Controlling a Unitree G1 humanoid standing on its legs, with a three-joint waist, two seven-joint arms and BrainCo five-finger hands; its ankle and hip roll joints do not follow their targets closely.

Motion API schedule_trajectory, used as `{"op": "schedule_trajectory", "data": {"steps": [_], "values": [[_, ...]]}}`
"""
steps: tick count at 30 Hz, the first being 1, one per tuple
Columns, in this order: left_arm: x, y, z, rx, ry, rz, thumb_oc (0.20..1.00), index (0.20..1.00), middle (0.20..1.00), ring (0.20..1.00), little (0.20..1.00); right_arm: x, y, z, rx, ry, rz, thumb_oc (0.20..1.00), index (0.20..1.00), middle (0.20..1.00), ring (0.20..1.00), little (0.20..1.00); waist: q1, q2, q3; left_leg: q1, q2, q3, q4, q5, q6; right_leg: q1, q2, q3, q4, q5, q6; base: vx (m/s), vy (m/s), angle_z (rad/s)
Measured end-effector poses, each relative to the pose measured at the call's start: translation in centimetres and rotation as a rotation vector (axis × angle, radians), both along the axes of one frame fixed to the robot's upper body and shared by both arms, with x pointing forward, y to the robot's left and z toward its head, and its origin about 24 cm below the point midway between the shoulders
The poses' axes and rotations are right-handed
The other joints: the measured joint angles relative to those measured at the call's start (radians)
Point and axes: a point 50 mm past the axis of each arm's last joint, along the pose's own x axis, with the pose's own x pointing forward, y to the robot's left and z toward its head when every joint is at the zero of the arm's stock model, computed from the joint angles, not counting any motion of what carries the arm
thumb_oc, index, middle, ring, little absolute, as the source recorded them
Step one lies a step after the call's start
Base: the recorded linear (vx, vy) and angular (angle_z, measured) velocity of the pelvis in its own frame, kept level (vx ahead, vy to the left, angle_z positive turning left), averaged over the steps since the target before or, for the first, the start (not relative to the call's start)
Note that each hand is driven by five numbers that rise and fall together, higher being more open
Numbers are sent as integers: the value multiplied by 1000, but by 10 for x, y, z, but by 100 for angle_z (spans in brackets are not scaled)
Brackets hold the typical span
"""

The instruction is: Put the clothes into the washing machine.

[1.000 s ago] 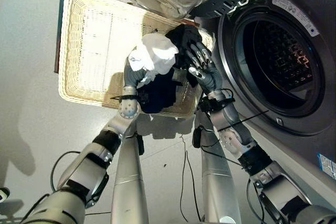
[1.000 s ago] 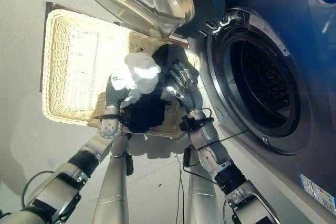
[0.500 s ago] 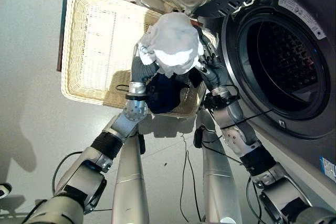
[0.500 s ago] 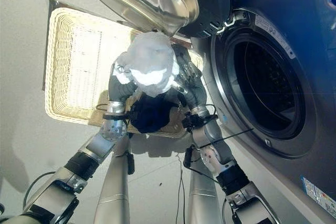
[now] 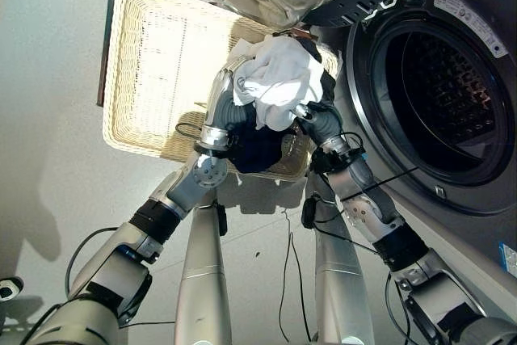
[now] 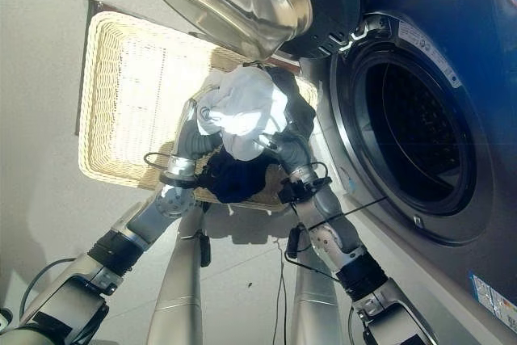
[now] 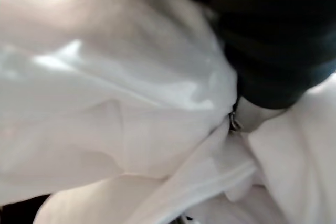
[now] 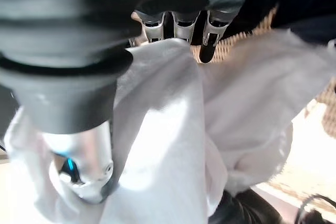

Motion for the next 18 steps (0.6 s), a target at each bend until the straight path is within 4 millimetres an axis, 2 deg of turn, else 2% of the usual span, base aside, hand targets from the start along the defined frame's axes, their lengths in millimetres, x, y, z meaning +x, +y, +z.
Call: {"op": "schedule_trajectory", "data": {"steps": [5, 6, 7, 8, 9, 18], "values": [[-1, -2, 2, 21, 5, -12, 200, 200, 200, 200, 200, 0, 3, -1, 49, 46, 74, 1000, 1000, 1000, 1000, 1000, 0, 0, 0, 0, 0, 0, 0, 0, 0, 0, 0, 0, 0, 0, 0, 0, 0, 0], [-2, -4, 3, 30, 3, -24, 200, 200, 200, 200, 200, -1, 3, -2, 62, 51, 85, 875, 875, 875, 875, 875, 0, 0, 0, 0, 0, 0, 0, 0, 0, 0, 0, 0, 0, 0, 0, 0, 0, 0], [-2, -4, 4, 33, 2, -27, 200, 200, 200, 200, 200, -1, 3, -2, 68, 53, 90, 454, 454, 454, 454, 454, 0, 0, 0, 0, 0, 0, 0, 0, 0, 0, 0, 0, 0, 0, 0, 0, 0, 0], [-2, -5, 5, 40, 2, -32, 200, 200, 200, 200, 200, -1, 3, -2, 78, 56, 102, 228, 228, 228, 228, 228, 0, 0, 0, 0, 0, 0, 0, 0, 0, 0, 0, 0, 0, 0, 0, 0, 0, 0], [-2, -6, 6, 45, 3, -35, 200, 200, 200, 200, 200, -1, 3, -2, 88, 62, 109, 200, 200, 200, 200, 200, 0, 0, 0, 0, 0, 0, 0, 0, 0, 0, 0, 0, 0, 0, 0, 0, 0, 0], [-10, -18, 11, 88, -22, -125, 200, 200, 200, 200, 200, 1, -8, -5, 151, 105, 99, 200, 200, 200, 200, 200, -1, 0, 0, 11, 0, -1, -1, 0, 0, 11, 0, 0, 0, 1, -1, 0, 0, 0]]}}
